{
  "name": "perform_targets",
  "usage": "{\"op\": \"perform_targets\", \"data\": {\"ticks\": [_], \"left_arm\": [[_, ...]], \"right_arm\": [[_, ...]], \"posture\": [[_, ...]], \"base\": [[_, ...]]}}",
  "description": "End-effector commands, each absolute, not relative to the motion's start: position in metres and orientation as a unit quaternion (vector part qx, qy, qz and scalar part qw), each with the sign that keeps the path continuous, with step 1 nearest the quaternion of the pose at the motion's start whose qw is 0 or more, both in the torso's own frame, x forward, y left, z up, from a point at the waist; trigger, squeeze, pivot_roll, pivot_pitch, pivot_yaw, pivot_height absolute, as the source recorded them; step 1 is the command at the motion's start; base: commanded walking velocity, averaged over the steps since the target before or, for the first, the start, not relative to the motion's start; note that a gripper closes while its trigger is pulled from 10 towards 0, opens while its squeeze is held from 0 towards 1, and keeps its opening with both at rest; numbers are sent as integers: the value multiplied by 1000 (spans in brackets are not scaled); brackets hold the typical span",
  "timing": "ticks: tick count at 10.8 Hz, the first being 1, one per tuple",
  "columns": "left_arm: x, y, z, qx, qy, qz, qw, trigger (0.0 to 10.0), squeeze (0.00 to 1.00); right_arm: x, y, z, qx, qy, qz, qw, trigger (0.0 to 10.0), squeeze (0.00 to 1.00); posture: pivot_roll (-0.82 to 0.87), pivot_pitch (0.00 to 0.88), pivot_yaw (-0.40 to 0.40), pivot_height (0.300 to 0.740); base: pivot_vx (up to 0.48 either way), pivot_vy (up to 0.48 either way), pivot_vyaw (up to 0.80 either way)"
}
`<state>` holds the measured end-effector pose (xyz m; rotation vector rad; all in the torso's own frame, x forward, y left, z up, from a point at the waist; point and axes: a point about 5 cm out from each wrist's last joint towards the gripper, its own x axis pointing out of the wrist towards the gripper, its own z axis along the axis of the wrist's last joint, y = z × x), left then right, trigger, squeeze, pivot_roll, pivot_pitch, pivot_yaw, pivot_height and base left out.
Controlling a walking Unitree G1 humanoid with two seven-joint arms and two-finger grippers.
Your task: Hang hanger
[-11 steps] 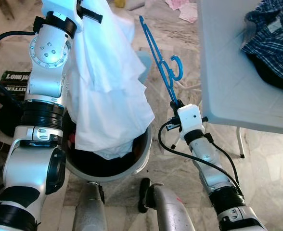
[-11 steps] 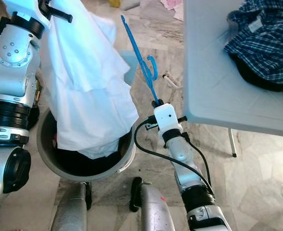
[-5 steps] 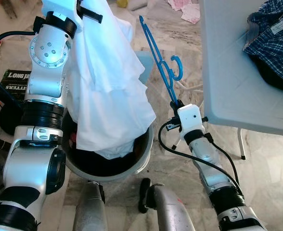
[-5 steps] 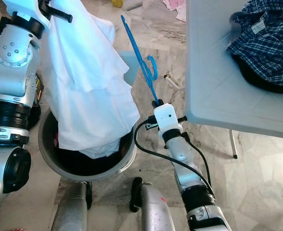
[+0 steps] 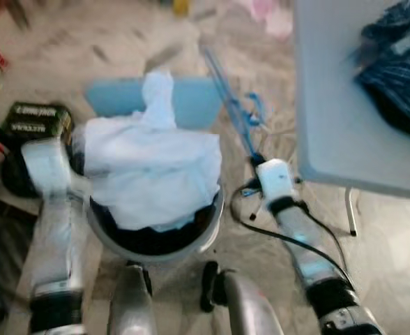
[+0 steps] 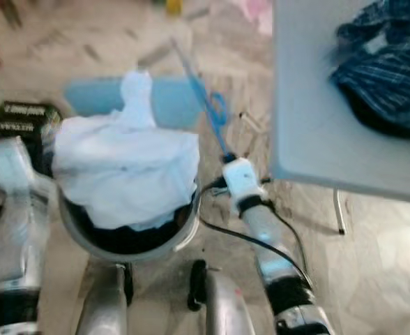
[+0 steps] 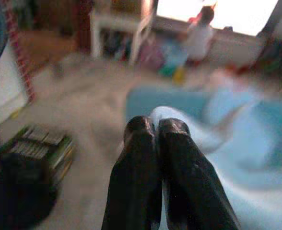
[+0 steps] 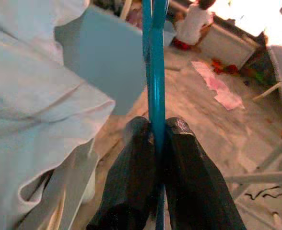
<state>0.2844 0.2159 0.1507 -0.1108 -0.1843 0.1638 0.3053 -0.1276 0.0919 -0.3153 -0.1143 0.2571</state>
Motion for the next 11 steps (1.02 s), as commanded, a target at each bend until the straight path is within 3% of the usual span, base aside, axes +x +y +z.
{"op": "perform_targets", "data": {"ticks": [1, 2, 3, 4, 9, 11], "left_arm": [[273, 219, 132, -74, -41, 104, 991, 667, 0], [270, 218, 131, -81, -34, 108, 990, 1059, 0], [268, 217, 128, -70, -19, 102, 992, 4196, 0], [268, 215, 124, -51, -9, 93, 994, 9647, 0], [265, 213, 129, 3, -7, 83, 996, 10000, 0], [271, 208, 143, -63, -34, 80, 994, 10000, 0]], "right_arm": [[303, -137, 89, -161, -50, 118, 979, 10000, 0], [303, -136, 89, -161, -50, 118, 979, 10000, 0], [302, -135, 89, -160, -50, 119, 979, 10000, 0], [302, -135, 89, -159, -50, 119, 979, 10000, 0], [302, -136, 91, -151, -60, 106, 981, 10000, 0], [305, -141, 97, -147, -74, 91, 982, 10000, 0]], "posture": [[129, 288, -113, 740], [129, 288, -113, 740], [131, 285, -112, 740], [129, 283, -112, 740], [132, 271, -104, 740], [129, 248, -101, 740]], "base": [[0, 0, 0], [0, 0, 0], [0, 0, 0], [0, 0, 0], [0, 0, 0], [0, 0, 0]]}}
